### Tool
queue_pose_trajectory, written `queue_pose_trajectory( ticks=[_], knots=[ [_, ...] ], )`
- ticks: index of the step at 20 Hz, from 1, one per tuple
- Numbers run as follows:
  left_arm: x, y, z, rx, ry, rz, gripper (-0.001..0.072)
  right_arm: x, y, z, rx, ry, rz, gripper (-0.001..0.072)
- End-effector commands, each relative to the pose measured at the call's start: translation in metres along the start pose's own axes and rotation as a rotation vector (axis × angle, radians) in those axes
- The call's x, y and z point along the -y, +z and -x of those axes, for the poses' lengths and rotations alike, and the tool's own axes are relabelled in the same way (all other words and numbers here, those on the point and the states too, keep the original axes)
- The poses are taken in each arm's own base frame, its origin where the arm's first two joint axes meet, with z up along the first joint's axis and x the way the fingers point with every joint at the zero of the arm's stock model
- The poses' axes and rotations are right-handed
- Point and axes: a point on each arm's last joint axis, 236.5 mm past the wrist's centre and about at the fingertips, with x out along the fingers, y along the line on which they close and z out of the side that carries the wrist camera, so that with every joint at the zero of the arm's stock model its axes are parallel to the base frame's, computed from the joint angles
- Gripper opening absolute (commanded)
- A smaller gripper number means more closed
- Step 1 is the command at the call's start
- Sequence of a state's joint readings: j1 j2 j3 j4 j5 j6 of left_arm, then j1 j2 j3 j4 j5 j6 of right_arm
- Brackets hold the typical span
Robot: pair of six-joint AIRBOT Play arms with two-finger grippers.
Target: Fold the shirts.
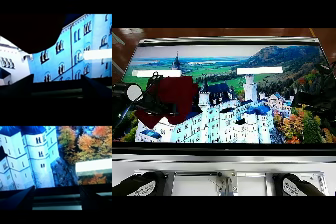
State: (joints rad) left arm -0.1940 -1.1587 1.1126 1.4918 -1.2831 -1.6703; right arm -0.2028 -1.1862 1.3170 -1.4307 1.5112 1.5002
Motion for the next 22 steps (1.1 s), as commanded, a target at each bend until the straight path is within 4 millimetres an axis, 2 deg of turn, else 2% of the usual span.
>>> queue_pose_trajectory(
  ticks=[1, 12, 17, 22],
  knots=[
    [0.0, 0.0, 0.0, 0.001, 0.0, 0.0, 0.0696, 0.0, 0.0, 0.0, 0.001, 0.0, 0.0, 0.068],
    [0.0, 0.0, 0.0, 0.001, 0.0, 0.0, 0.0696, 0.0, 0.0, 0.0, 0.001, 0.0, 0.0, 0.068],
    [0.0, 0.0, 0.0, 0.001, 0.0, 0.0, 0.0696, -0.004, 0.014, 0.001, 0.058, 0.014, -0.011, 0.068],
    [0.002, 0.0, 0.0, -0.002, -0.01, 0.006, 0.0696, -0.009, 0.008, 0.0, 0.032, 0.036, -0.008, 0.068]
  ],
)
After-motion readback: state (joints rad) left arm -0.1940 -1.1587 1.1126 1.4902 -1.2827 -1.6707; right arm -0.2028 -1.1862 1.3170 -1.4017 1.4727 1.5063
